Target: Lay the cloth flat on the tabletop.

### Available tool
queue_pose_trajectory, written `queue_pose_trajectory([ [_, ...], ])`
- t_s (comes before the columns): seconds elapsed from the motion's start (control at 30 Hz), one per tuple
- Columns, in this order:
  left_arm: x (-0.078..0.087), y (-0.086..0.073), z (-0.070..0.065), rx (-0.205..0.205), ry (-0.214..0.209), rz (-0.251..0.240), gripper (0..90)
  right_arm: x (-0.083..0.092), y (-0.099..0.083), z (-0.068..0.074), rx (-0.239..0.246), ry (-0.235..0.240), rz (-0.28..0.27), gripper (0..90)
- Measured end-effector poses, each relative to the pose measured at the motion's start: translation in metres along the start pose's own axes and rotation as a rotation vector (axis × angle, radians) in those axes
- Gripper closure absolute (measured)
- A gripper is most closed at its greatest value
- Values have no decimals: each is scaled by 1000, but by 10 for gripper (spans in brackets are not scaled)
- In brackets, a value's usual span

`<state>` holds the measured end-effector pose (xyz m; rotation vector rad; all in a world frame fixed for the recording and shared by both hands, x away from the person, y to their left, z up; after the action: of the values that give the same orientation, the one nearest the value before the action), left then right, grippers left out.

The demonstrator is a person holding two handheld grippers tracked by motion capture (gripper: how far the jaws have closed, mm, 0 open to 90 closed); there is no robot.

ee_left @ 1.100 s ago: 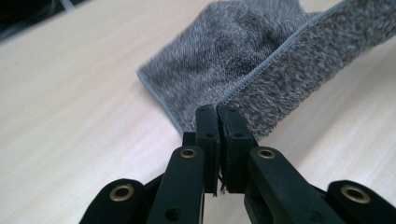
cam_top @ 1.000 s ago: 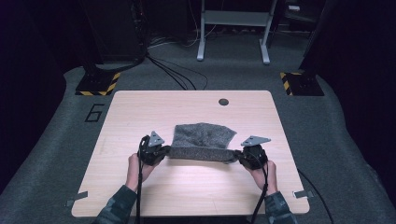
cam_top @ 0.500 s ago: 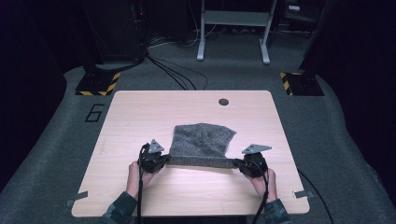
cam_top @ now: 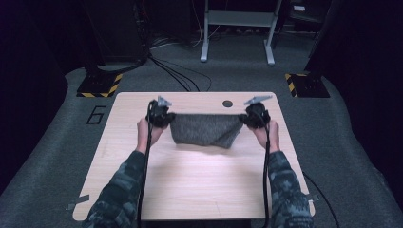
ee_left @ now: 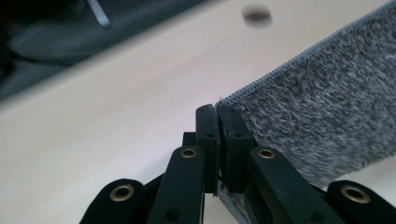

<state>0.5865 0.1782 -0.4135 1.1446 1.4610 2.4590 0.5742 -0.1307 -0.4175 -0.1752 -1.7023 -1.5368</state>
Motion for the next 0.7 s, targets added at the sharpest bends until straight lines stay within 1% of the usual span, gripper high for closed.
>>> queue_pose_trajectory([
  [0.03, 11, 15, 4, -15, 21, -28, 877, 9, 15, -1, 12, -11, -33, 870],
  [0.07, 23, 28, 6, -47, 53, -57, 877, 20, 28, 1, 28, -18, -71, 870],
  [0.1, 36, 37, 5, -65, 67, -87, 877, 47, 47, 6, 60, -28, -144, 869],
  [0.13, 47, 43, 3, -89, 82, -109, 877, 47, 47, 6, 60, -28, -144, 869],
  [0.17, 58, 45, -1, -108, 88, -123, 876, 73, 52, 14, 84, -17, -202, 868],
  [0.2, 65, 44, -6, -122, 85, -135, 876, 73, 52, 14, 84, -17, -202, 868],
  [0.23, 71, 39, -12, -135, 86, -141, 876, 83, 49, 19, 85, -11, -220, 867],
  [0.27, 79, 24, -26, -152, 70, -145, 876, 96, 34, 29, 105, 8, -228, 865],
  [0.3, 79, 24, -26, -152, 70, -145, 875, 99, 22, 34, 120, 11, -218, 864],
  [0.33, 81, 2, -42, -156, 32, -132, 875, 100, 8, 38, 127, 19, -202, 864],
  [0.37, 81, 2, -42, -156, 32, -132, 874, 98, -7, 41, 128, 27, -179, 863],
  [0.4, 81, -11, -51, -160, 9, -115, 873, 95, -24, 44, 133, 39, -152, 863],
  [0.43, 79, -25, -59, -158, -12, -102, 873, 95, -24, 44, 133, 39, -152, 863],
  [0.47, 78, -38, -68, -160, -35, -85, 872, 87, -57, 49, 124, 59, -100, 862],
  [0.5, 73, -66, -87, -140, -80, -49, 871, 82, -75, 51, 114, 80, -69, 861],
  [0.53, 73, -66, -87, -140, -80, -49, 869, 76, -90, 53, 106, 92, -47, 860],
  [0.57, 70, -78, -95, -128, -107, -32, 868, 70, -106, 55, 89, 103, -16, 858],
  [0.6, 65, -102, -111, -117, -146, 6, 866, 65, -120, 57, 73, 119, 4, 855],
  [0.63, 65, -102, -111, -117, -146, 6, 862, 65, -120, 57, 73, 119, 4, 855],
  [0.67, 63, -112, -118, -104, -164, 21, 858, 57, -146, 61, 49, 139, 44, 847],
  [0.7, 61, -120, -123, -99, -179, 31, 858, 57, -146, 61, 49, 139, 44, 847],
])
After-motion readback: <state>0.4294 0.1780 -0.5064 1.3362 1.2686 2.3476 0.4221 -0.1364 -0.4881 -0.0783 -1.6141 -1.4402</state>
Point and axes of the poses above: each handheld gripper's, and its own axes: x roughly backward along the jaws, y roughly out of its top, z roughly to its left, the point moved 6 cm from there along -x, roughly forward along the jaws, and after that the axes turned 11 degrees about -x, right-handed, at the moved point
